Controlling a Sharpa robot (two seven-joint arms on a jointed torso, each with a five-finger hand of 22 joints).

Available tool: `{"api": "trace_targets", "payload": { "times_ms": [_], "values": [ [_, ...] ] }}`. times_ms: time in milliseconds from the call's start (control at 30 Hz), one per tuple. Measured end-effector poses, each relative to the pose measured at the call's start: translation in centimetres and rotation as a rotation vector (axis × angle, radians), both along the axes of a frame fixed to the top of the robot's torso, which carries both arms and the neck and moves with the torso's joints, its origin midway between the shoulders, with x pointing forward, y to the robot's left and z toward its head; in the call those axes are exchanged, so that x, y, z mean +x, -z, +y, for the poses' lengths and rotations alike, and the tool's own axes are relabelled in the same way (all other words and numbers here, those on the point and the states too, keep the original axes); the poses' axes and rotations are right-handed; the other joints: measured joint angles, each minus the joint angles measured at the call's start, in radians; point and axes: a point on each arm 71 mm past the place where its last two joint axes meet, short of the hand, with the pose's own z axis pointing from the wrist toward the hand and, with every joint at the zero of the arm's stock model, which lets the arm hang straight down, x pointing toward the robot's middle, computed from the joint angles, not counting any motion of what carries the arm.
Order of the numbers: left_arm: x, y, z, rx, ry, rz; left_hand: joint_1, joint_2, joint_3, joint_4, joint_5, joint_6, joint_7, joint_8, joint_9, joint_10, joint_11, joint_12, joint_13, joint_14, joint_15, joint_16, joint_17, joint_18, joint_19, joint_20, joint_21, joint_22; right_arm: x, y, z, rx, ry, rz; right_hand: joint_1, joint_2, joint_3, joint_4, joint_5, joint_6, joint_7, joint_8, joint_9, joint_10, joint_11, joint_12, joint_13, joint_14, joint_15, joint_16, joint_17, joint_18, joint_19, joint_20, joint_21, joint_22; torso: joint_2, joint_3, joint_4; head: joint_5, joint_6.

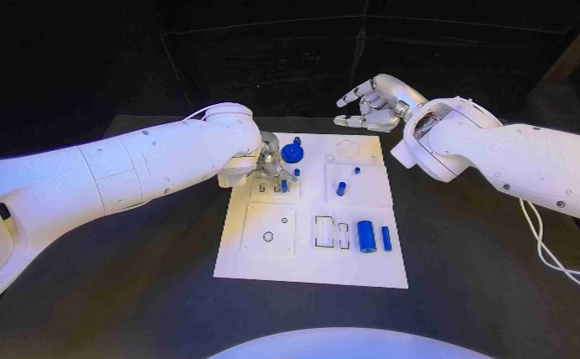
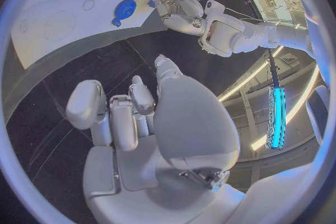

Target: Assemble the parts on the task board

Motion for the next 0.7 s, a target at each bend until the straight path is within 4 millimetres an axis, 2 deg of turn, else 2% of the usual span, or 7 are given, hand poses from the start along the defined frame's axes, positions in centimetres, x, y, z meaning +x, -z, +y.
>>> {"api": "trace_targets", "payload": {
  "times_ms": [367, 500, 700],
  "values": [
    [-0.1, 0.0, -0.32, -0.002, 0.008, 0.003, 0.018, 0.007, 0.003, -0.003, 0.0, -0.007, 0.0, 0.0, 0.01, 0.0, 0.0, 0.0, 0.002, 0.0, 0.0, 0.0, 0.0, 0.0, 0.0, 0.0, 0.005, 0.002, 0.05, 0.03, 0.21, 0.001, -0.003, 0.001, 0.0, 0.0, 0.0, 0.0, 0.002, 0.0, 0.0, 0.0, 0.0, 0.0, 0.0, 0.0, 0.0, 0.0, 0.0, 0.0, 0.0, 0.0, 0.0, 0.0, 0.0, 0.0, 0.0, 0.0001, 0.0, -0.001, -0.004],
    [-0.11, 0.01, -0.36, -0.003, 0.009, 0.004, 0.041, 0.018, 0.01, -0.009, 0.0, -0.007, 0.0, 0.006, 0.017, 0.0, 0.0, 0.0, 0.004, 0.0, 0.0, 0.0, 0.0, 0.0, 0.0, 0.0, 0.005, 0.004, 0.07, 0.03, 0.29, 0.001, -0.004, 0.001, -0.007, 0.006, -0.009, 0.003, -0.004, 0.0, 0.0, 0.0, 0.0, 0.0, 0.0, 0.0, 0.0, 0.0, 0.0, 0.0, 0.0, 0.0, 0.0, 0.0, -0.004, -0.001, 0.0, 0.0002, 0.0, -0.001, -0.005],
    [-0.09, 0.02, -0.43, -0.005, 0.008, 0.006, 0.109, 0.048, 0.058, -0.03, 0.0, -0.016, -0.002, 0.006, 0.03, 0.0, 0.0, 0.0, 0.005, -0.004, -0.004, 0.0, 0.0, 0.0, -0.004, -0.004, 0.005, 0.009, 0.1, 0.05, 0.34, 0.001, -0.005, 0.001, -0.013, 0.012, -0.009, 0.003, -0.004, 0.0, 0.0, 0.0, 0.0, 0.0, 0.0, 0.0, 0.0, 0.0, 0.0, 0.0, 0.0, 0.0, 0.0, 0.0, -0.004, -0.001, 0.0, 0.0002, -0.0001, -0.001, -0.008]
  ]
}}
